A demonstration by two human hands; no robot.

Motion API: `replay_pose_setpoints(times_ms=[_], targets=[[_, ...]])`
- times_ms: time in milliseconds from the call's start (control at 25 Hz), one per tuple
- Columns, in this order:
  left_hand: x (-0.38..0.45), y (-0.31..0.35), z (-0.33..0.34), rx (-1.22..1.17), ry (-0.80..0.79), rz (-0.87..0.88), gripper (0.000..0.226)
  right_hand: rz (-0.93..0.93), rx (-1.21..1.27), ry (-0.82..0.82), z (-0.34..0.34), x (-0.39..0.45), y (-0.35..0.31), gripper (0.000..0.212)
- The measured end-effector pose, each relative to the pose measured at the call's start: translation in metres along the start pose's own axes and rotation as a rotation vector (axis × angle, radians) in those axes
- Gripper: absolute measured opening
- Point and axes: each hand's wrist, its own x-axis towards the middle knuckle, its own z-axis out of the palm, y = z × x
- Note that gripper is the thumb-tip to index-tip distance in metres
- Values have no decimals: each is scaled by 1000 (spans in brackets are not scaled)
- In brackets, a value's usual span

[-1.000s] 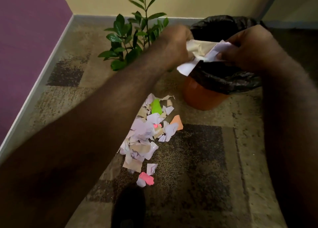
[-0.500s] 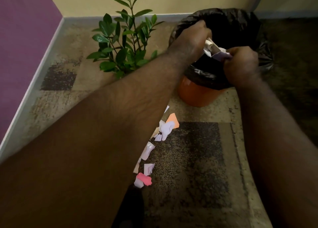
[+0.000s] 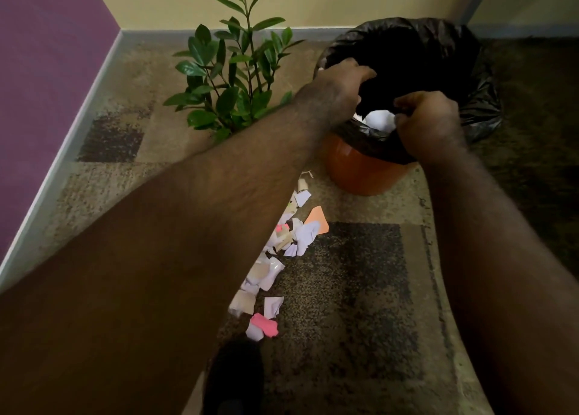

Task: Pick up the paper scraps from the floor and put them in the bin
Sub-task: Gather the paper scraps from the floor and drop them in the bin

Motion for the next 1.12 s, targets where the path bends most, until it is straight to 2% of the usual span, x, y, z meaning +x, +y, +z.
replay_pose_setpoints(times_ms=[120,240,360,440,520,640,760,800,840,960,1040,1120], targets=[[-8,-4,-5,-88,59,-14,45,23,-3,0,1,-2,-2,33],[-28,-8,-12,-202,185,-28,38,-66,8,58,1,-5,-10,32],[-62,-24,-11,-298,371,-53,31,-324,80,191,4,-15,-27,34],[-95,-45,-5,-328,473,-70,29,-562,190,204,18,-29,-41,34],[-135,-73,10,-338,506,-131,28,-707,237,132,45,-47,-50,32],[-206,-127,45,-299,500,-385,31,-675,119,-136,103,-69,-45,32],[-274,-179,81,-238,329,-737,36,-380,-150,-564,161,-88,-2,42],[-295,-194,91,-211,220,-832,42,-279,-192,-671,175,-94,16,47],[-314,-208,98,-212,103,-918,58,-192,-230,-738,184,-99,33,53],[-354,-237,111,-322,-156,-1083,107,-47,-357,-811,196,-103,71,90],[-365,-244,118,-395,-251,-1100,117,-36,-331,-820,201,-102,79,105],[-363,-243,126,-470,-301,-1009,118,-4,-259,-845,206,-102,78,111]])
